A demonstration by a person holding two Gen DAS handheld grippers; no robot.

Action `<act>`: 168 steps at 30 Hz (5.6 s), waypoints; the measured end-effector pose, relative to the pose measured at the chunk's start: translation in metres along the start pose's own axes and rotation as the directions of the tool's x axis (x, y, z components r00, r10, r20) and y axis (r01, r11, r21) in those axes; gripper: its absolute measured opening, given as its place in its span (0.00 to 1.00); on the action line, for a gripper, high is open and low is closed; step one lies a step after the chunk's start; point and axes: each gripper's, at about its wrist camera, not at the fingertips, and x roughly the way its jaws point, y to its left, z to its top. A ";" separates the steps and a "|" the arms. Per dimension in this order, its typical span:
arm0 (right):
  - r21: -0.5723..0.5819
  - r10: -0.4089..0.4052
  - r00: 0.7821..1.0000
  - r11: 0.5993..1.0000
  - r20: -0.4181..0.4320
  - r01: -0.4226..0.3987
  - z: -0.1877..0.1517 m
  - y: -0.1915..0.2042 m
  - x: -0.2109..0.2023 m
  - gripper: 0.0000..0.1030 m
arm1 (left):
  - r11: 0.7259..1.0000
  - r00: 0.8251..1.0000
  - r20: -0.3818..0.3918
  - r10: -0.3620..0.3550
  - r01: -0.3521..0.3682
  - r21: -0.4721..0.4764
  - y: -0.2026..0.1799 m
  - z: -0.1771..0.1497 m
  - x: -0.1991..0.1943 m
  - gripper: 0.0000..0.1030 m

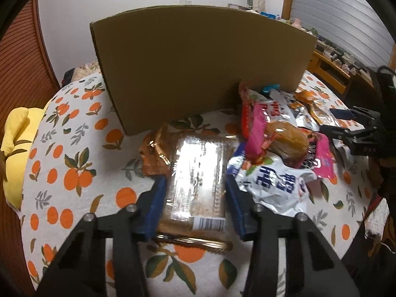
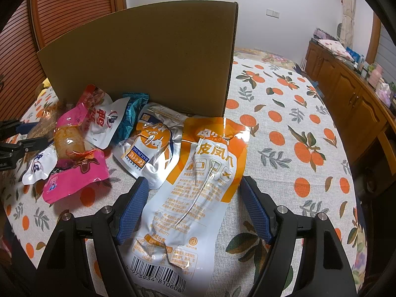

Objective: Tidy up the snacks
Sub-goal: 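Grasp the clear bread pack with the left tool while the right tool grasps the orange-white pouch, then lift both held packs and carry them over the box, then open the left tool and the right tool to drop packs into the box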

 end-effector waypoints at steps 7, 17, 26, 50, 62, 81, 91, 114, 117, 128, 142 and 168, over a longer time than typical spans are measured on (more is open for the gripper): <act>-0.009 0.002 1.000 1.000 -0.020 -0.002 0.001 0.000 -0.001 0.75 | 0.999 0.998 0.050 -0.042 0.043 -0.015 -0.008 -0.012 -0.021 0.40; -0.053 0.039 0.999 0.998 -0.024 -0.040 -0.010 0.003 -0.014 0.56 | 0.997 0.990 0.123 -0.065 0.069 -0.028 -0.018 -0.005 -0.044 0.40; -0.099 0.022 1.000 0.995 -0.019 -0.024 -0.017 0.010 -0.028 0.40 | 0.996 0.988 0.132 -0.077 0.081 -0.025 -0.023 -0.004 -0.045 0.40; -0.060 0.040 0.998 0.997 0.051 -0.037 -0.018 0.004 -0.053 0.38 | 0.996 0.987 0.133 -0.085 0.088 -0.013 -0.029 -0.004 -0.044 0.40; -0.094 0.027 0.996 0.995 0.087 -0.019 -0.016 0.012 -0.071 0.38 | 0.995 0.985 0.146 -0.093 0.096 -0.013 -0.028 0.000 -0.049 0.40; -0.182 0.031 0.961 0.983 0.274 0.020 0.035 0.032 -0.140 0.38 | 0.995 0.953 0.285 -0.103 0.097 0.037 -0.037 0.069 -0.089 0.40; -0.222 0.049 0.951 0.975 0.307 0.021 0.066 0.046 -0.137 0.38 | 0.996 0.948 0.305 -0.088 0.077 0.047 -0.031 0.105 -0.090 0.40; -0.252 0.064 0.959 0.968 0.277 0.009 0.116 0.059 -0.096 0.38 | 1.000 0.978 0.208 -0.030 0.030 0.002 0.001 0.159 -0.035 0.40; -0.257 0.063 0.960 0.966 0.273 0.009 0.122 0.061 -0.092 0.38 | 0.999 0.980 0.195 -0.029 0.032 -0.014 0.007 0.163 -0.027 0.40; -0.271 0.053 0.966 0.962 0.254 0.018 0.135 0.067 -0.074 0.38 | 0.998 0.987 0.163 0.006 0.005 -0.067 0.028 0.178 -0.008 0.41; -0.282 0.075 0.973 0.959 0.216 -0.011 0.172 0.076 -0.036 0.38 | 0.997 0.991 0.129 0.033 -0.024 -0.070 0.039 0.187 0.008 0.42; -0.178 0.119 0.972 0.980 0.201 -0.083 0.178 0.062 -0.009 0.46 | 0.996 0.976 0.215 0.027 -0.007 -0.092 0.051 0.169 -0.038 0.55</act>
